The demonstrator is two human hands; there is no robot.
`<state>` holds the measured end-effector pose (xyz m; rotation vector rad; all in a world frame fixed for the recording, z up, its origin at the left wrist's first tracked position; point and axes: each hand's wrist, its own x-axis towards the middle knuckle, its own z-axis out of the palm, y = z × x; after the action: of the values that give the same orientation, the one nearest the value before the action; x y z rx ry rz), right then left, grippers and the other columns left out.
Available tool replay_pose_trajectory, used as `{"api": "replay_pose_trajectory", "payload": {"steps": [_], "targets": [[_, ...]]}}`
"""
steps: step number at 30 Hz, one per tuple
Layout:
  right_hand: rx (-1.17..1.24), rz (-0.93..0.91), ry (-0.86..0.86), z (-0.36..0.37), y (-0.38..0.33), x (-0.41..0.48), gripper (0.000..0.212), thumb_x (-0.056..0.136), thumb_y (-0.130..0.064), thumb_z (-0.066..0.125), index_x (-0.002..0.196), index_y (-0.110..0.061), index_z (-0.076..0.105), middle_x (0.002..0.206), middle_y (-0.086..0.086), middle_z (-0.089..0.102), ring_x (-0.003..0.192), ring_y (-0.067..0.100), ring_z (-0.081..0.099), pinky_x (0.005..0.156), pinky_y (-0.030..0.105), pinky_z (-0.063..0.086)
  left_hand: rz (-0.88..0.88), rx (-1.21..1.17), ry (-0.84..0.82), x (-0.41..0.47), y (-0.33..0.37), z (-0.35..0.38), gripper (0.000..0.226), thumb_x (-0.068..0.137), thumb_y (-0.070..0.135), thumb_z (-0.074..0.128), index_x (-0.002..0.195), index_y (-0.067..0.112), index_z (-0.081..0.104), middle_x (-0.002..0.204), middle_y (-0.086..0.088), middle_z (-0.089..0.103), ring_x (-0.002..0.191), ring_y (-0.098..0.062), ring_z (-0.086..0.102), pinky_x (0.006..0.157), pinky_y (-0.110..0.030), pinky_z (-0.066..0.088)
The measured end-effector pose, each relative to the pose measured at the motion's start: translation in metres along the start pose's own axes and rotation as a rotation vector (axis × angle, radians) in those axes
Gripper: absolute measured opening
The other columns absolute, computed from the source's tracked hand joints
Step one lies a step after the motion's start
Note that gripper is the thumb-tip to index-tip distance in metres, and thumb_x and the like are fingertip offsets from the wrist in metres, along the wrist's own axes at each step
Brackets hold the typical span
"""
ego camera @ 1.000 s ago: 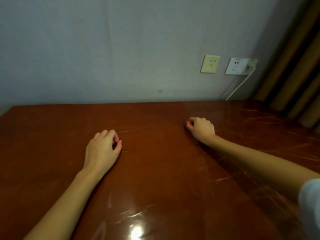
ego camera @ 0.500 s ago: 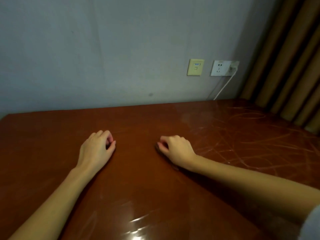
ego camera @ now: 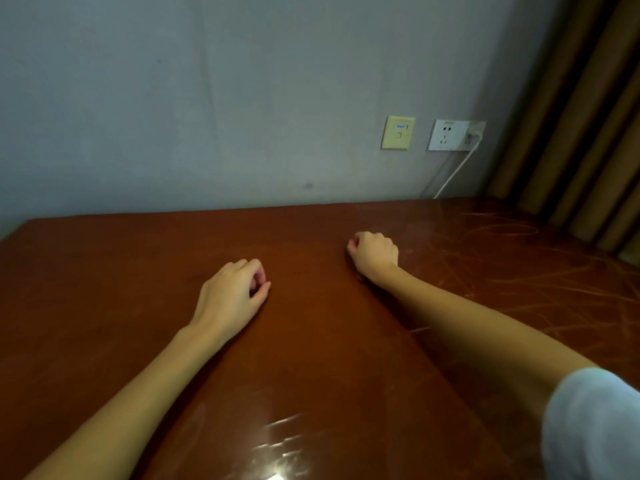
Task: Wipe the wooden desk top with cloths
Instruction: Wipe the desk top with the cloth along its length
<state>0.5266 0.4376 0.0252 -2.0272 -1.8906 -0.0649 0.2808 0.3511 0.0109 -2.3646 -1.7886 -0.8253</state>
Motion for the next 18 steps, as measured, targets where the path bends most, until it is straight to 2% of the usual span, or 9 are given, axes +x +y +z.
{"api": "replay_pose_trajectory", "payload": {"steps": [3,5,8,11,15,18], "targets": [[0.038,-0.150,-0.040,-0.008,-0.013,-0.030,0.028,0.099,-0.032,0.039,0.095,-0.017,0.062,0.073,0.002,0.061,0.068,0.025,0.065,0.058,0.028,0.044,0.021,0.005,-0.019,0.000,0.010,0.003,0.009,0.092,0.035,0.055,0.086,0.028,0.052,0.078,0.013,0.052,0.075,-0.006,0.049,0.057,-0.022,0.042],[0.067,-0.266,-0.078,-0.016,-0.014,-0.059,0.027,0.100,-0.035,0.039,0.092,-0.019,0.059,0.071,0.001,0.062,0.059,0.020,0.062,0.056,0.030,0.048,0.029,0.010,-0.022,-0.001,0.013,0.003,0.008,0.092,0.034,0.056,0.087,0.027,0.053,0.078,0.012,0.053,0.075,-0.006,0.050,0.059,-0.023,0.045],[0.076,-0.380,-0.120,-0.028,0.002,-0.100,0.024,0.099,-0.038,0.040,0.082,-0.025,0.051,0.065,-0.004,0.057,0.053,0.015,0.055,0.052,0.027,0.043,0.024,0.008,-0.025,-0.003,0.013,0.001,0.008,0.091,0.034,0.057,0.089,0.027,0.055,0.079,0.011,0.054,0.075,-0.007,0.051,0.063,-0.027,0.050],[0.055,-0.341,-0.110,-0.040,0.033,-0.114,0.028,0.096,-0.041,0.042,0.077,-0.024,0.051,0.065,-0.004,0.056,0.058,0.018,0.056,0.053,0.030,0.045,0.022,0.031,-0.024,-0.007,0.016,-0.004,0.008,0.092,0.033,0.056,0.090,0.026,0.055,0.080,0.010,0.054,0.076,-0.008,0.052,0.065,-0.028,0.051],[-0.002,-0.214,-0.087,-0.048,0.069,-0.099,0.029,0.098,-0.039,0.041,0.078,-0.024,0.055,0.063,-0.008,0.054,0.056,0.011,0.055,0.048,0.024,0.037,0.053,0.080,-0.031,-0.026,0.027,-0.012,0.008,0.093,0.031,0.054,0.089,0.025,0.053,0.081,0.010,0.051,0.077,-0.009,0.050,0.062,-0.025,0.048],[-0.001,-0.109,-0.035,-0.045,0.068,-0.080,0.029,0.099,-0.035,0.042,0.083,-0.019,0.059,0.067,-0.002,0.056,0.065,0.021,0.059,0.058,0.026,0.039,0.061,0.092,-0.042,-0.054,0.037,-0.022,0.007,0.093,0.032,0.053,0.090,0.026,0.051,0.081,0.011,0.050,0.077,-0.007,0.049,0.060,-0.021,0.041]]}}
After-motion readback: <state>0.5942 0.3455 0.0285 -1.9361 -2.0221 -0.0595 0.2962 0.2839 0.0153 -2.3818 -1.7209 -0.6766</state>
